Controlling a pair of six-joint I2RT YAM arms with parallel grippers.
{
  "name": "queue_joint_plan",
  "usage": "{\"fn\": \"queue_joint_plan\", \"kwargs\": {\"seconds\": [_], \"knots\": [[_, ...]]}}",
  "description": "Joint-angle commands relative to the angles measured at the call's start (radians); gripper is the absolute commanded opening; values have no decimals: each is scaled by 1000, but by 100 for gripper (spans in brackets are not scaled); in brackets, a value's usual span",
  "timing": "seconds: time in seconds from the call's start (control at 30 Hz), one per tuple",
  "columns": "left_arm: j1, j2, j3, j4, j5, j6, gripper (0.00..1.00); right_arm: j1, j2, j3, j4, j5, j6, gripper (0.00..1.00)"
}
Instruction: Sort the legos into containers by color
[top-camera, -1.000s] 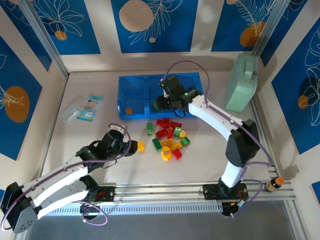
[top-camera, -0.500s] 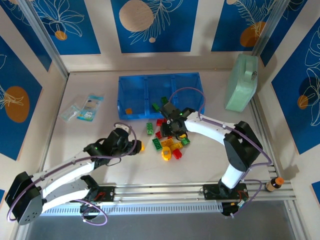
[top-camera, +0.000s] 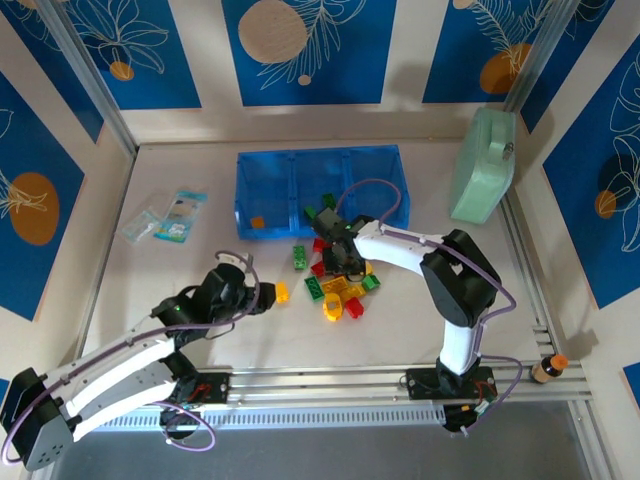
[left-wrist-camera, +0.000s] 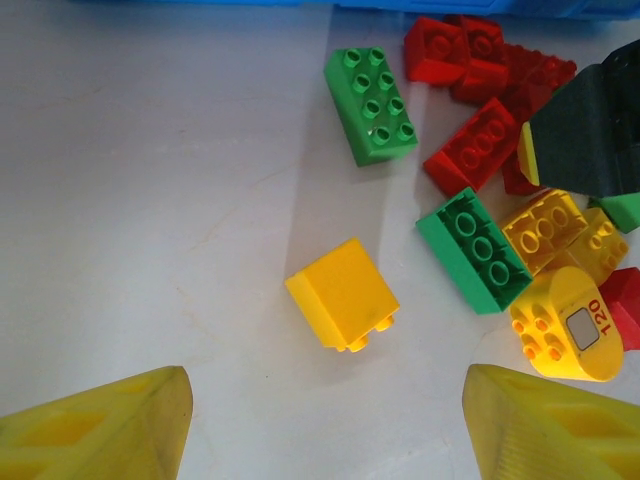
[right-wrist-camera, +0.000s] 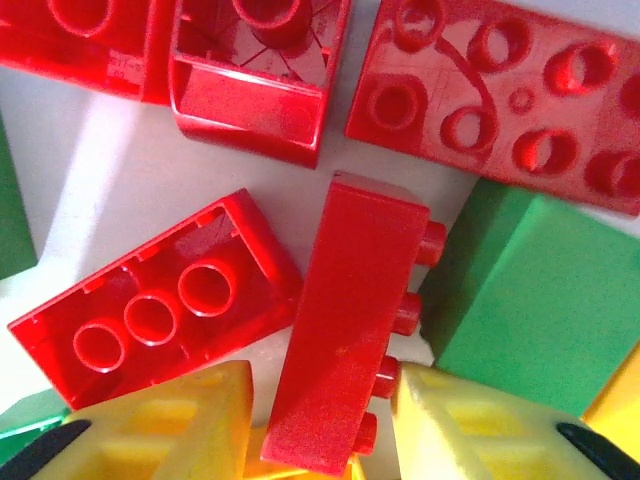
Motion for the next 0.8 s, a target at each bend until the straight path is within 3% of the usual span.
{"fn": "queue_joint_plan", "kwargs": {"seconds": [0.0,0.17,0.33,0.57,0.77], "knots": [[1,-14,-6,-28,-23,-14,72,-1,22,25,-23,29,37,36],[1,-9,-3,-28,-22,-6,72,25,-45,27,-72,85,56,23],[1,-7,-3,-8,-6,13,71,10,-194,47,-105,141,13,23],[-7,33,26,6,24,27,70,-248,-207,172,-30,77,-164,23],[-53,66,67,11,20,8,69,-424,-3,346,-32,-38,-237,22]]}}
